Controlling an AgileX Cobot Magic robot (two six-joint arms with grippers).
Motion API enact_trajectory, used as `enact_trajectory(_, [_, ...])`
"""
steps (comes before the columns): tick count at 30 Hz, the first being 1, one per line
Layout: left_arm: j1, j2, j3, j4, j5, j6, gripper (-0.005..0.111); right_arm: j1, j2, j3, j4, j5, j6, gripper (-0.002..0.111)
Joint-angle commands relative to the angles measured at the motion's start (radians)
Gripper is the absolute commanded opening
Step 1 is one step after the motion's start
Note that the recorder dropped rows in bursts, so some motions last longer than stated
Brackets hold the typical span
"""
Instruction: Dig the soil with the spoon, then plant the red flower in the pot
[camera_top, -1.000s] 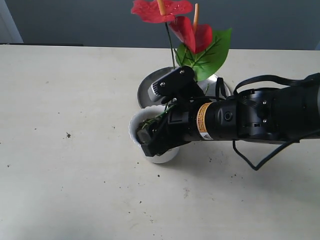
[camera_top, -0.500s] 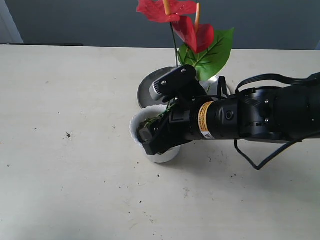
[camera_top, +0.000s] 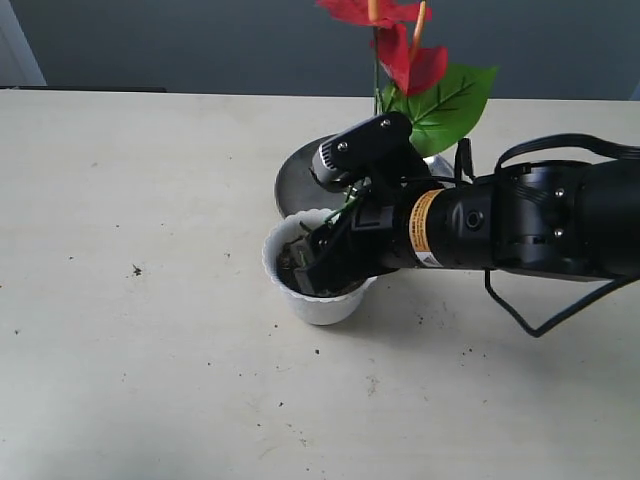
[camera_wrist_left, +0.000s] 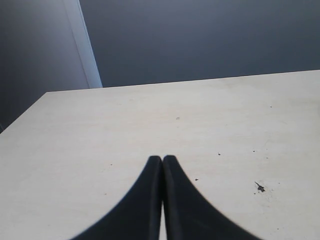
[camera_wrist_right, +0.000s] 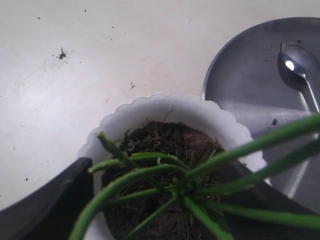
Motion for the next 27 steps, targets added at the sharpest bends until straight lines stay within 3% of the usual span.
enact_trajectory(1, [-0.007,-0.005,-0.004,-0.008,-0.001,-0.004,0.000,-0.002,-0.011,0.005,-0.004,-0.002,0.001,0.068])
enact_trajectory(11, [-0.007,-0.005,-0.004,-0.008,-0.001,-0.004,0.000,-0.002,-0.012,0.005,-0.004,0.018,0.062,0.068])
enact_trajectory(18, [-0.007,-0.005,-0.004,-0.008,-0.001,-0.004,0.000,0.069,-0.021,0.006,-0.004,0.151,0.071,0.067])
enact_trajectory(27, [-0.007,-0.005,-0.004,-0.008,-0.001,-0.004,0.000,0.079,-0.029,0.006,-0.030,0.143,0.052,0.066])
